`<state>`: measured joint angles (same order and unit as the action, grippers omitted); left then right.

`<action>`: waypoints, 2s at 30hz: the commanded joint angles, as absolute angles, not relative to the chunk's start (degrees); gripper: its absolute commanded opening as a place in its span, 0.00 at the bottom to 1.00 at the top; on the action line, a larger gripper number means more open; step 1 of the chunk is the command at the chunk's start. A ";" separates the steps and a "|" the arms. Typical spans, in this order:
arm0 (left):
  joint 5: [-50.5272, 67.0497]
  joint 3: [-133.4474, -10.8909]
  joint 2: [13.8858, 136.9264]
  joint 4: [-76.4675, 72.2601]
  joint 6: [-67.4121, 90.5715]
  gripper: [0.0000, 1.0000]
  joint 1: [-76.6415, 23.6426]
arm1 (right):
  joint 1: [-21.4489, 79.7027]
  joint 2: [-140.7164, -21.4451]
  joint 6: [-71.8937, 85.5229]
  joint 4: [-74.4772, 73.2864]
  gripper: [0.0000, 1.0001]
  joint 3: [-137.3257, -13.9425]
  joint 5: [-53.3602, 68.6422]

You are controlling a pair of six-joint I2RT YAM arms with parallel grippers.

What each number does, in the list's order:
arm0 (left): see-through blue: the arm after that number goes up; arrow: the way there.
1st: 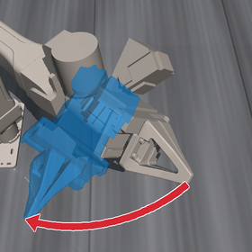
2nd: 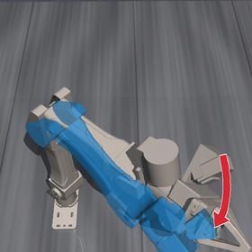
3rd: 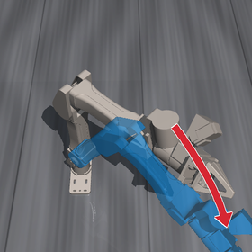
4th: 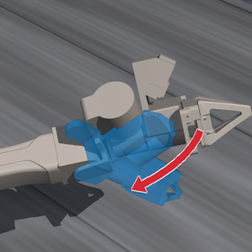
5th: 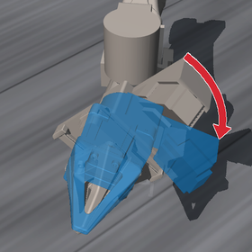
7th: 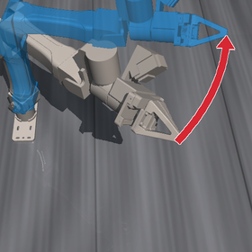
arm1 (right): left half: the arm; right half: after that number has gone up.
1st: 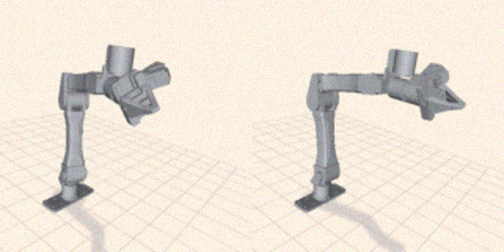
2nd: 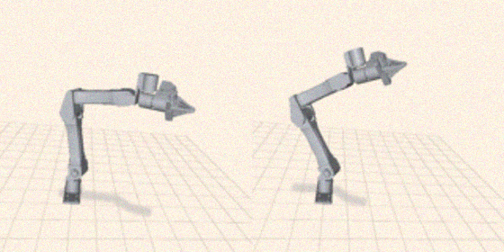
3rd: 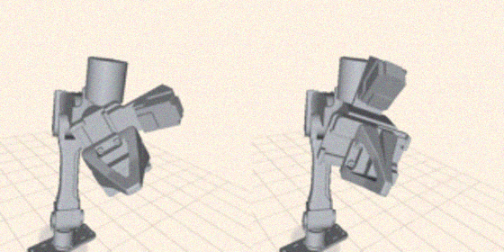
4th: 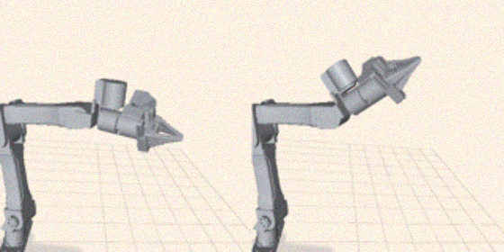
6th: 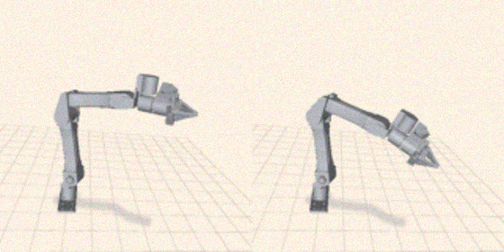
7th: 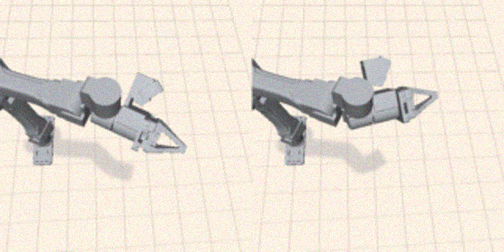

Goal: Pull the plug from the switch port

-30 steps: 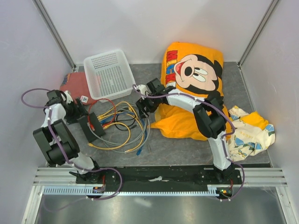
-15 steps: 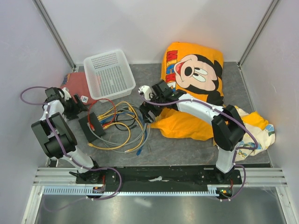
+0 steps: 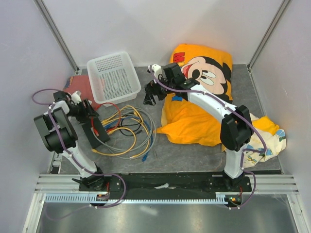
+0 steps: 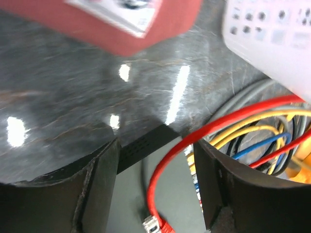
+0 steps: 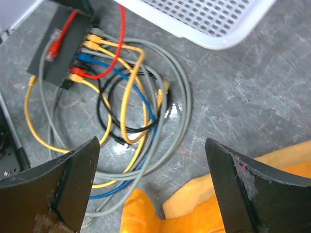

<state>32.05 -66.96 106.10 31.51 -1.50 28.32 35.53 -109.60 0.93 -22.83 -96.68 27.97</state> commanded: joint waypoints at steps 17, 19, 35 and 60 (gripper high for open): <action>31.64 -59.06 85.19 34.53 -10.45 0.75 9.75 | 34.45 -111.71 0.35 -22.06 0.96 -95.89 24.43; 33.74 -59.59 79.04 37.60 -11.68 0.79 12.37 | 34.54 -113.45 0.79 -22.23 0.96 -97.90 25.04; 26.28 -54.75 76.88 43.07 -14.77 0.80 25.31 | 43.15 -127.17 4.04 -19.95 0.95 -109.77 33.75; 31.29 -64.51 102.21 47.02 -15.64 0.66 26.99 | 38.07 -120.95 4.13 -22.06 0.57 -98.63 23.21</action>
